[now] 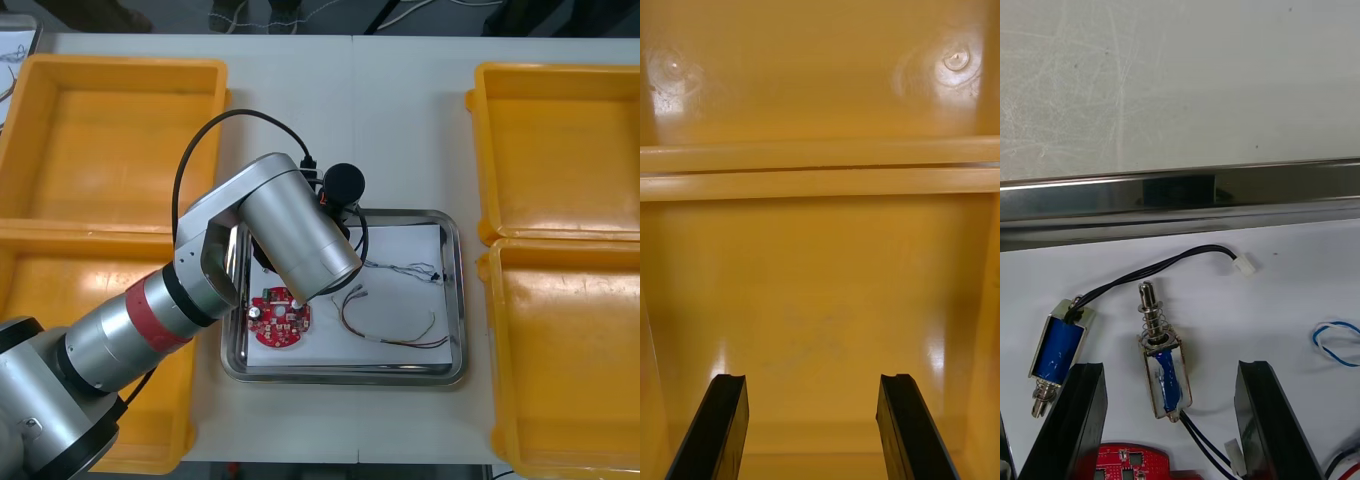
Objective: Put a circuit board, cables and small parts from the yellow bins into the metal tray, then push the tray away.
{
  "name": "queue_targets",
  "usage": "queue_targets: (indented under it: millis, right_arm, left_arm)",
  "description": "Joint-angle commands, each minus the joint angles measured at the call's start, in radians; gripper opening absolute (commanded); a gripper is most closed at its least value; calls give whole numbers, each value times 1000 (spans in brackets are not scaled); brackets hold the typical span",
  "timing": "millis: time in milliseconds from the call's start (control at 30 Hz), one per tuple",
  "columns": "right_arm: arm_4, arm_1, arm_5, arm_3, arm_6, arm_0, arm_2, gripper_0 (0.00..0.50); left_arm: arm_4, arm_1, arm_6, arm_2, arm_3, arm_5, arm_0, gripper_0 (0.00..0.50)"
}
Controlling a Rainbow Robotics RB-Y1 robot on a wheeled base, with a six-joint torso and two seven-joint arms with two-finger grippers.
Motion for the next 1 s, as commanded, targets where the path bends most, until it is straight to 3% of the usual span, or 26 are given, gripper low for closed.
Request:
queue_targets:
  millis: [33,267,500,600,833,1000]
  right_arm:
    - [-9,10,3,-31,-54,19,8,500]
    - [-10,10,3,-31,-56,19,8,500]
    - [-24,-2,3,-31,-56,19,11,500]
    - [-38,-20,3,-31,-54,19,17,500]
    - [-151,-85,3,-37,-62,3,47,500]
    - [-160,-126,3,-77,-65,-24,97,500]
  left_arm:
    - [40,12,3,65,-95,44,3,500]
    - [147,87,-28,199,-199,130,-12,500]
    - [288,210,-114,349,-300,222,-14,500]
    - [351,259,-158,424,-330,271,-14,500]
    - [500,362,-235,579,-351,271,-12,500]
    - [561,416,-298,670,-351,271,-2,500]
